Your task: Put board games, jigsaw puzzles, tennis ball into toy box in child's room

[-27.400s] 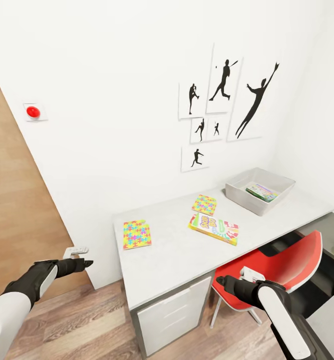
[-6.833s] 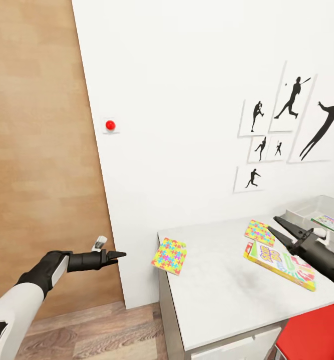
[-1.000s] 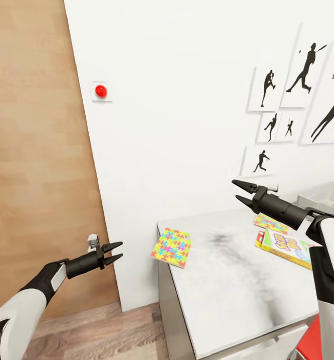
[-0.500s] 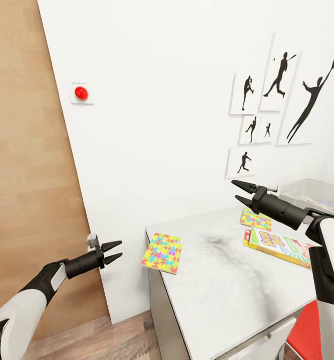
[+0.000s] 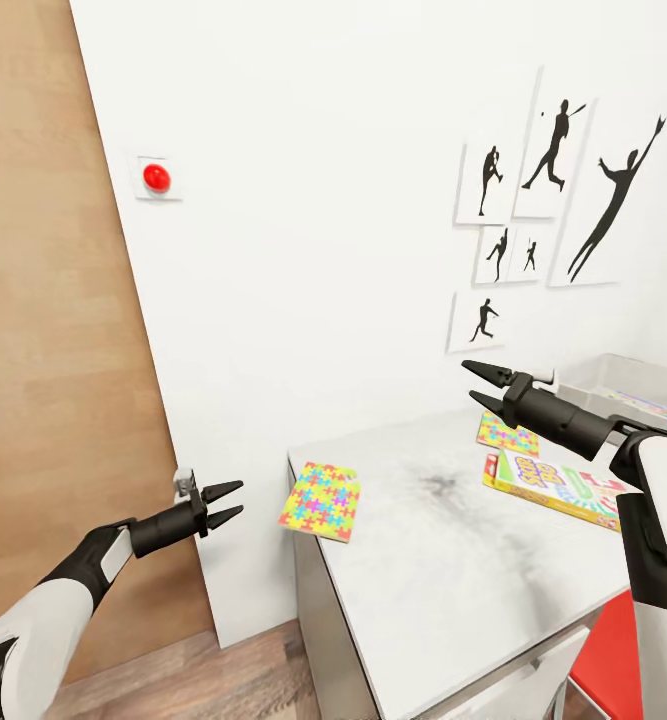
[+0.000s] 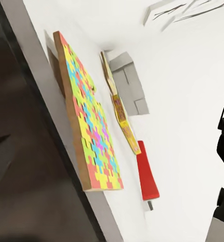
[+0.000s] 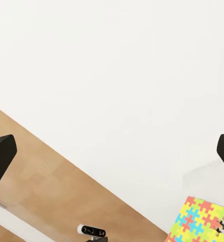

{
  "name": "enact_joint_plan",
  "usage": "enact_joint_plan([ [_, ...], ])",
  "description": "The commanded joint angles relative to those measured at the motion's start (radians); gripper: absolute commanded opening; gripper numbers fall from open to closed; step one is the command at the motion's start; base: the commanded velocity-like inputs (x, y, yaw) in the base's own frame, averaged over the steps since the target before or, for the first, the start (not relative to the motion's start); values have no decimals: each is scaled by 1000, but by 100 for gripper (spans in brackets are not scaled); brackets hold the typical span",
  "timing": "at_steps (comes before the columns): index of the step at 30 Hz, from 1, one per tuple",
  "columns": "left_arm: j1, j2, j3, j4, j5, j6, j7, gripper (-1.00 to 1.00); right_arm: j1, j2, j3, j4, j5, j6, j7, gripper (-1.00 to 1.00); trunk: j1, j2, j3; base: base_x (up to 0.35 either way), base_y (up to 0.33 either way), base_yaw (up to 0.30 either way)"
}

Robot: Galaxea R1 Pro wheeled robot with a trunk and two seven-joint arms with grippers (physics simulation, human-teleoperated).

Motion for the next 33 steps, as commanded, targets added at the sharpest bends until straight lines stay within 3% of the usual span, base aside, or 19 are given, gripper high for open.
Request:
enact_joint_plan([
  [1, -1, 0, 1, 0, 2, 10, -2, 100, -1, 0, -1, 0, -5, 4, -5, 100, 0, -1, -1, 0, 0, 0],
  [18, -1, -1, 2, 8, 2, 10, 2, 100, -1, 0, -3, 0, -4, 4, -5, 100, 61, -113, -51, 0, 0, 0],
  [33, 1, -4, 2, 14, 2, 9, 6, 100, -2, 0, -2, 0, -2, 4, -5, 100, 61, -113, -51, 0, 0, 0],
])
